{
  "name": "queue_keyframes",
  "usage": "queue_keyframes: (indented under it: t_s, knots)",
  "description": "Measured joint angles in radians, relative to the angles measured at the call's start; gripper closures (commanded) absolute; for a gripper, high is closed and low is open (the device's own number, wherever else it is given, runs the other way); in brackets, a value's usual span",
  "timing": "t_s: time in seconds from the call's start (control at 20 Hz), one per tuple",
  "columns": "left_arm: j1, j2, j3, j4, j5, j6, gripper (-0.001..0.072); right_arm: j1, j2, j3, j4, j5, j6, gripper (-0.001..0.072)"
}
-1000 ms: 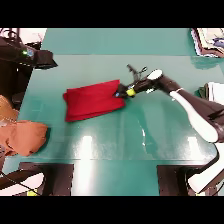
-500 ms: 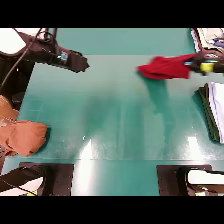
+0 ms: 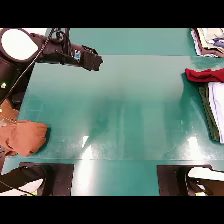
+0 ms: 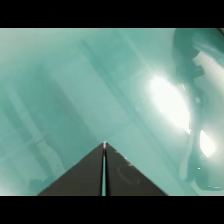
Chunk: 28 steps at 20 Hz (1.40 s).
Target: Fold the shirts.
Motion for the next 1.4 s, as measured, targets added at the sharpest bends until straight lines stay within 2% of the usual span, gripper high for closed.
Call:
queue_keyframes:
  t_s: [0.4, 0.6, 0.85, 1.15, 1.2, 1.25, 1.3, 1.35, 1.4]
  knots:
    - [-0.004, 0.000, 0.000, -0.003, -0.002, -0.003, 0.0681, -0.020, -0.027, 0.320, 0.005, 0.065, -0.007, 0.0699]
    - [-0.005, 0.000, 0.000, -0.003, -0.026, -0.003, 0.0681, -0.028, -0.022, 0.406, -0.018, 0.118, -0.004, 0.0699]
    - [-0.005, 0.000, 0.000, -0.002, -0.074, -0.002, 0.0681, -0.087, 0.056, 0.318, -0.136, 0.157, 0.007, 0.0699]
    - [-0.005, 0.000, 0.000, -0.001, -0.095, 0.000, 0.0680, -0.231, 0.228, 0.032, -0.277, 0.184, 0.006, 0.0694]
    - [-0.005, 0.000, 0.000, -0.001, -0.097, 0.000, 0.0681, -0.253, 0.256, -0.018, -0.313, 0.191, 0.005, 0.0667]
    - [-0.005, 0.000, 0.000, -0.001, -0.097, 0.000, 0.0681, -0.275, 0.286, -0.070, -0.351, 0.198, 0.003, 0.0562]
    - [-0.005, 0.000, 0.000, -0.001, -0.098, 0.001, 0.0681, -0.294, 0.312, -0.116, -0.390, 0.201, 0.002, 0.0485]
    - [-0.005, 0.000, 0.000, -0.001, -0.098, 0.002, 0.0680, -0.313, 0.335, -0.159, -0.431, 0.203, 0.001, 0.0438]
    - [-0.005, 0.000, 0.000, -0.001, -0.098, 0.002, 0.0681, -0.333, 0.357, -0.202, -0.470, 0.209, 0.000, 0.0349]
